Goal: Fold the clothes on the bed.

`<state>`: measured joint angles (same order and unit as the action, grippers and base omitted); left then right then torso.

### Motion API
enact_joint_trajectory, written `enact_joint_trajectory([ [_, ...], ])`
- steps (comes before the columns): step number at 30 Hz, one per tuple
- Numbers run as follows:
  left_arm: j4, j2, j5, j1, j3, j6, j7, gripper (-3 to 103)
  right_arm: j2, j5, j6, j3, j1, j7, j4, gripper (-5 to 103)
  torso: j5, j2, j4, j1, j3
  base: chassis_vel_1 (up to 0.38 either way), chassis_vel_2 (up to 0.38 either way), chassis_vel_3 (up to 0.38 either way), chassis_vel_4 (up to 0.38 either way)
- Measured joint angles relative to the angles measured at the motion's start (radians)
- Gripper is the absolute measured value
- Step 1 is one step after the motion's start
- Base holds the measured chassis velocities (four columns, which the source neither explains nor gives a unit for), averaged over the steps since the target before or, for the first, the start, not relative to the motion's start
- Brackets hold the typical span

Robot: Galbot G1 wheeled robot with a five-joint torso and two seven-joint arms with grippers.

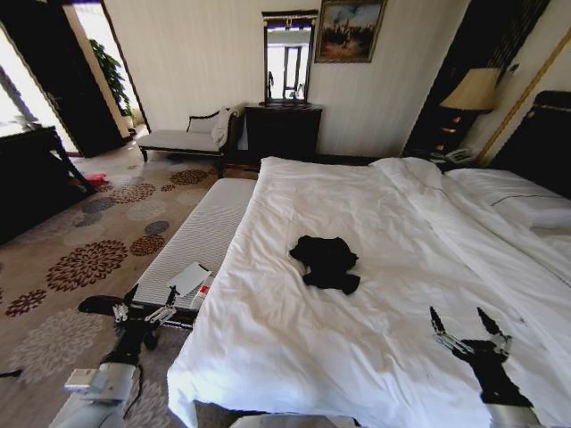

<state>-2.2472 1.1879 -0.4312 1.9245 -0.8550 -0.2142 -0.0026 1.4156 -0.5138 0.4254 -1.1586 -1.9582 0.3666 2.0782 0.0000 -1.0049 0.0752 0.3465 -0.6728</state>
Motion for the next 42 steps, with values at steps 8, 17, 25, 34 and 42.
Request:
enact_joint_trajectory([
  [8, -0.005, -0.001, 0.005, -0.004, 0.005, 0.004, -0.001, 100, 0.0, 0.021, 0.006, 0.006, 0.001, -0.02, 0.012, 100, -0.0001, 0.0, 0.0, 0.0, 0.0, -0.032, 0.036, 0.024, -0.032],
  [17, -0.006, 0.0, 0.009, -0.007, 0.009, 0.007, -0.003, 100, -0.007, 0.039, 0.033, 0.023, 0.006, -0.017, 0.031, 100, 0.0, 0.0, 0.0, 0.0, 0.0, -0.015, 0.008, 0.008, -0.012],
  [25, -0.003, 0.0, 0.012, -0.009, 0.012, 0.009, -0.004, 100, -0.004, 0.073, 0.024, 0.03, 0.01, 0.005, 0.037, 100, 0.0, 0.0, 0.0001, 0.0, 0.0, 0.0, 0.0, 0.0, 0.0],
  [34, -0.004, -0.001, 0.018, -0.011, 0.018, 0.012, -0.004, 100, -0.01, 0.065, 0.027, 0.028, 0.015, 0.017, 0.033, 100, -0.0001, 0.0, 0.0001, 0.0, 0.0, -0.003, -0.003, 0.006, 0.003],
  [42, -0.003, -0.001, 0.024, -0.012, 0.021, 0.013, -0.005, 100, -0.013, 0.061, 0.027, 0.03, 0.016, 0.016, 0.032, 100, -0.0002, 0.0, 0.0001, 0.0, 0.0, -0.092, -0.087, 0.105, 0.085],
])
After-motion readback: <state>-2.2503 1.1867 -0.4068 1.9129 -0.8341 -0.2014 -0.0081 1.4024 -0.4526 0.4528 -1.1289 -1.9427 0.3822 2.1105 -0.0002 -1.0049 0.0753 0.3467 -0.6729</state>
